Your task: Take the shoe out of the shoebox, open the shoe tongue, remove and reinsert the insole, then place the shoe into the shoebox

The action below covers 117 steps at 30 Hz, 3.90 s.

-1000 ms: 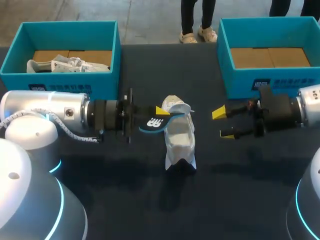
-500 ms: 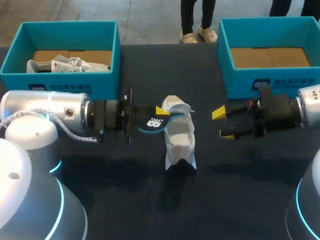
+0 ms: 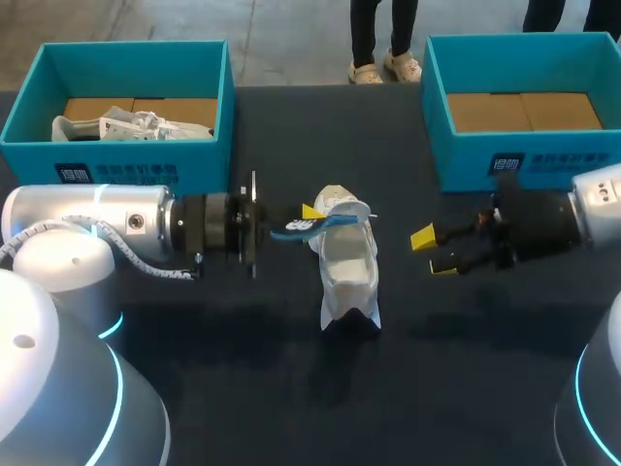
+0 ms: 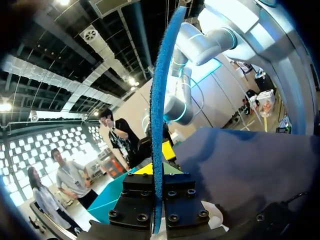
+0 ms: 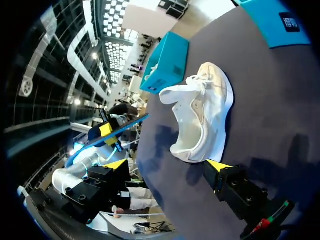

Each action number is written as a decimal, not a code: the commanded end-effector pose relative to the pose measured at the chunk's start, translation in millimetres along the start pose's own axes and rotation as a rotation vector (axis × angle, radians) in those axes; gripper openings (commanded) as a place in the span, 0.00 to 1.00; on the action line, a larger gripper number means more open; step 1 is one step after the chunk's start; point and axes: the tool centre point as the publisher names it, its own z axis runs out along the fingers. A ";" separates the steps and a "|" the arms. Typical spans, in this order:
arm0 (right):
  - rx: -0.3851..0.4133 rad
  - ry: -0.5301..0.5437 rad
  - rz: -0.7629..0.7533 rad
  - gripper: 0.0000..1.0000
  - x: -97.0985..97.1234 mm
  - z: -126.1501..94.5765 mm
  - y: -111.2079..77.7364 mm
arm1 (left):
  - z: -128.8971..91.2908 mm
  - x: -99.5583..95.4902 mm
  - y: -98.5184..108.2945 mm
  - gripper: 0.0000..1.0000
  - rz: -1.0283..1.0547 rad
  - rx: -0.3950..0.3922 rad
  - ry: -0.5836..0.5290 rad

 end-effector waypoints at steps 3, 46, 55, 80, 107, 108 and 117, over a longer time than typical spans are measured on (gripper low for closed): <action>0.039 -0.078 -0.040 1.00 -2.9 23.3 4.8 | 12.2 6.4 7.6 0.00 -0.017 -0.006 -0.005; -0.097 -0.209 -0.122 1.00 -25.4 52.1 -15.4 | 19.5 9.7 49.5 0.00 -0.134 -0.052 -0.012; -0.092 -0.214 -0.157 1.00 -35.1 55.8 -21.6 | 21.4 14.7 54.0 0.00 -0.143 -0.055 -0.006; -0.082 -0.251 -0.263 1.00 -50.0 66.9 -38.7 | 30.9 31.4 71.5 0.00 -0.165 -0.063 0.001; -0.085 -0.261 -0.305 1.00 -56.2 62.8 -41.7 | 36.2 43.2 90.3 0.00 -0.107 0.013 0.072; -0.085 -0.261 -0.305 1.00 -56.5 62.7 -41.6 | 36.5 43.8 91.6 0.00 -0.104 0.008 0.077; -0.082 -0.258 -0.305 1.00 -60.3 62.2 -38.1 | 38.0 41.3 95.8 0.00 -0.076 -0.003 0.084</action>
